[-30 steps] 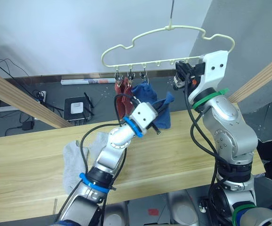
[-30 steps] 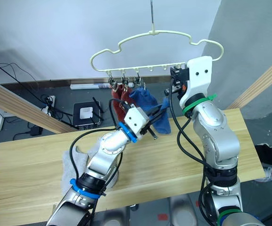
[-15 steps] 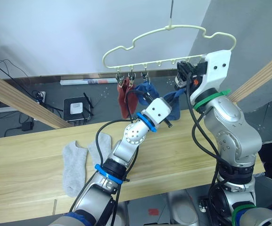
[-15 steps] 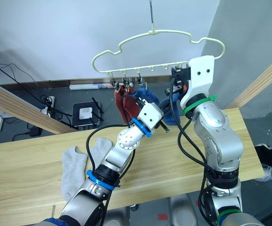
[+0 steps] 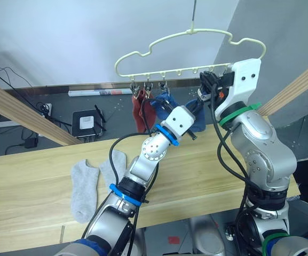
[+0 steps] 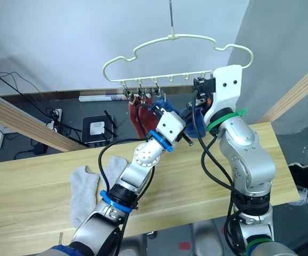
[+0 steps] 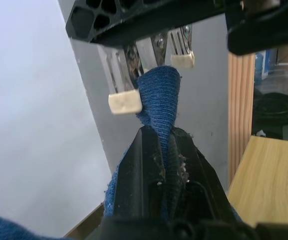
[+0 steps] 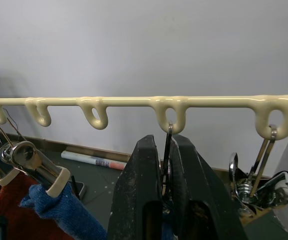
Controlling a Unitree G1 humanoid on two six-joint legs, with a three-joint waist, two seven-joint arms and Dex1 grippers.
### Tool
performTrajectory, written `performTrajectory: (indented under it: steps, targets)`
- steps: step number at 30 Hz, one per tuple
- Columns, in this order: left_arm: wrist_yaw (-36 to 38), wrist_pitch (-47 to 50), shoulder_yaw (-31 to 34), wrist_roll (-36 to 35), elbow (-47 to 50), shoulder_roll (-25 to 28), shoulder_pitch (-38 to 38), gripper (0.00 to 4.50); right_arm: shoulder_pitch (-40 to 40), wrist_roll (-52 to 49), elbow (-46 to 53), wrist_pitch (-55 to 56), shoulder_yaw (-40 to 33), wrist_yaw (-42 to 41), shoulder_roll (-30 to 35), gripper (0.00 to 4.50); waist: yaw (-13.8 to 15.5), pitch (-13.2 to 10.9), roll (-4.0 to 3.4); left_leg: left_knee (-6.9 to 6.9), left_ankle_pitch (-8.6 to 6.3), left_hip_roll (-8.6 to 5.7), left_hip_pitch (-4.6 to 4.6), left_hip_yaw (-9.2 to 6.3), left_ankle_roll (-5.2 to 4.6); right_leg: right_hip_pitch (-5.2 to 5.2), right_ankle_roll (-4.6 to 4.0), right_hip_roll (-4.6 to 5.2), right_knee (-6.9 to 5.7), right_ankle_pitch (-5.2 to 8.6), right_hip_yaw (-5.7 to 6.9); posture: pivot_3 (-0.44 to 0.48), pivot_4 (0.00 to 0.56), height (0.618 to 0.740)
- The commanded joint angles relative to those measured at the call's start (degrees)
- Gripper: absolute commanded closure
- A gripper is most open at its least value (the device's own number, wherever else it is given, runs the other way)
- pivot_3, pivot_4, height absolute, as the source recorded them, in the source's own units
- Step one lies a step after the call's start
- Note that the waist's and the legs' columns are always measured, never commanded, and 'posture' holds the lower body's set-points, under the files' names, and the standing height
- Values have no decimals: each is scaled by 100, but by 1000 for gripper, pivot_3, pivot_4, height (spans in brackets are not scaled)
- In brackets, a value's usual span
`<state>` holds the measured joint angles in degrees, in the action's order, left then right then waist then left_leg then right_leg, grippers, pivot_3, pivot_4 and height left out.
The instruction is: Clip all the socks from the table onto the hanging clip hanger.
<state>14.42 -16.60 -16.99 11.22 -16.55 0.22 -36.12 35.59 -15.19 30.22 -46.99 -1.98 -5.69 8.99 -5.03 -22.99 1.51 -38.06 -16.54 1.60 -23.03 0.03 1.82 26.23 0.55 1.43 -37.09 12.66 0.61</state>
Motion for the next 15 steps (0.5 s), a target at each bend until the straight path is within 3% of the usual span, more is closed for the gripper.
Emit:
performTrajectory:
  steps: [1,4,5,9,13,15]
  targets:
    - [-65,-35,-21,21,74,-110,-71,4474,-27,-78,287,-3,-17,14,-30,4500,0,0,0,0,0,0,0,0,0,0,0,0,0,0,0,-193,431,740]
    - [-76,-19,-23,20,77,-118,-77,4474,-50,-91,311,12,-82,79,-94,4500,0,0,0,0,0,0,0,1,0,0,0,-1,0,0,0,-194,432,740]
    - [-76,-14,-23,20,83,-117,-72,4500,-58,-107,321,7,-102,82,-102,3839,0,0,0,0,0,0,0,1,0,0,0,-1,0,0,0,-194,432,740]
    - [22,-23,-32,-56,97,-108,-52,4500,-86,-227,424,-220,-133,14,-46,2769,0,0,0,0,0,0,0,0,0,0,0,-1,0,0,0,-195,434,740]
    - [402,238,-5,-391,268,-74,86,4500,-219,-464,728,-459,-289,-94,83,2769,1,0,0,0,0,0,0,0,0,-1,0,-1,-1,0,0,-194,434,740]
    - [586,482,24,-588,446,-61,182,3925,-311,-594,877,-566,-353,-172,166,2698,0,0,0,0,0,0,0,-1,0,-2,0,-2,0,0,0,-194,434,740]
